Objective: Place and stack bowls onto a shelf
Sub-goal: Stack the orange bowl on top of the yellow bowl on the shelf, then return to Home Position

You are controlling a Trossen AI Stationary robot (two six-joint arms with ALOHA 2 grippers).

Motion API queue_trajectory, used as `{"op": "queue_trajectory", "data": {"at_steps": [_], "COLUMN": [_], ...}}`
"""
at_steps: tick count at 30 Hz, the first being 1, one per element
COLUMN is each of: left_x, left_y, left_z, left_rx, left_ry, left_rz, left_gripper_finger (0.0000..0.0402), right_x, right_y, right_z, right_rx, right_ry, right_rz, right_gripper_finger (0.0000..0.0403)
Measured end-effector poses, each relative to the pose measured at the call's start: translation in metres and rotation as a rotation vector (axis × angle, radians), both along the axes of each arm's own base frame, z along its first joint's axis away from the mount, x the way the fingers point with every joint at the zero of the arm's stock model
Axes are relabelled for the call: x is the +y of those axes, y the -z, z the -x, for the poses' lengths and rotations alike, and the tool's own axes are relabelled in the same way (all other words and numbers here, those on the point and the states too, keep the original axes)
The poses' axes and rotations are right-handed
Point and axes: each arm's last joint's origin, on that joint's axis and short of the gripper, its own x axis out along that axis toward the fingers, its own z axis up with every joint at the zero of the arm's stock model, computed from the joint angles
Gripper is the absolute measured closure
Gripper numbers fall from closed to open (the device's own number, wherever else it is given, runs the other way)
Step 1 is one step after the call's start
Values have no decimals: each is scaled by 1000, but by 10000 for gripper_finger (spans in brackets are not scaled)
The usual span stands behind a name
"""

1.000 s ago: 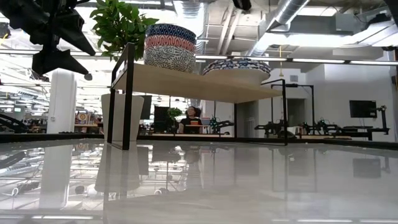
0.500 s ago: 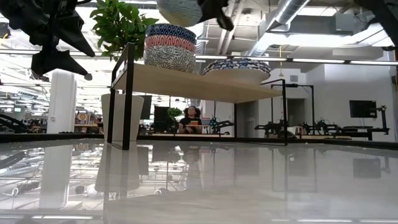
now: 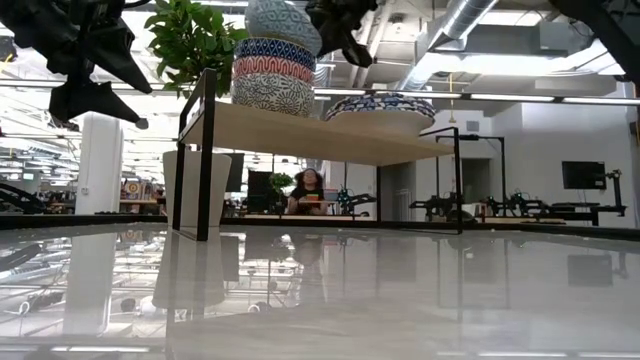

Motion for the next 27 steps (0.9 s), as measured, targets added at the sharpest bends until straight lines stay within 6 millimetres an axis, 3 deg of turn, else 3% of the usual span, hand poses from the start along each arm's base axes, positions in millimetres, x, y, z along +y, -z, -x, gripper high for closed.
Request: {"op": "queue_trajectory", "data": {"at_steps": [5, 14, 20, 27], "left_x": [0, 0, 0, 1], "left_y": [0, 0, 0, -1], "left_z": [0, 0, 0, 0], "left_rx": [0, -1, -1, -9], "left_ry": [-3, -4, -4, -32], "left_rz": [-3, -3, -4, -23], "left_gripper_finger": [155, 155, 155, 155], "right_x": [-1, -3, -3, -2], "right_y": [1, 0, -1, -23], "right_z": [2, 2, 2, 10], "right_rx": [17, 14, 0, -113], "right_ry": [1, 17, 4, -8], "right_rz": [-3, 3, -9, 25], "right_gripper_finger": [363, 286, 284, 285]}}
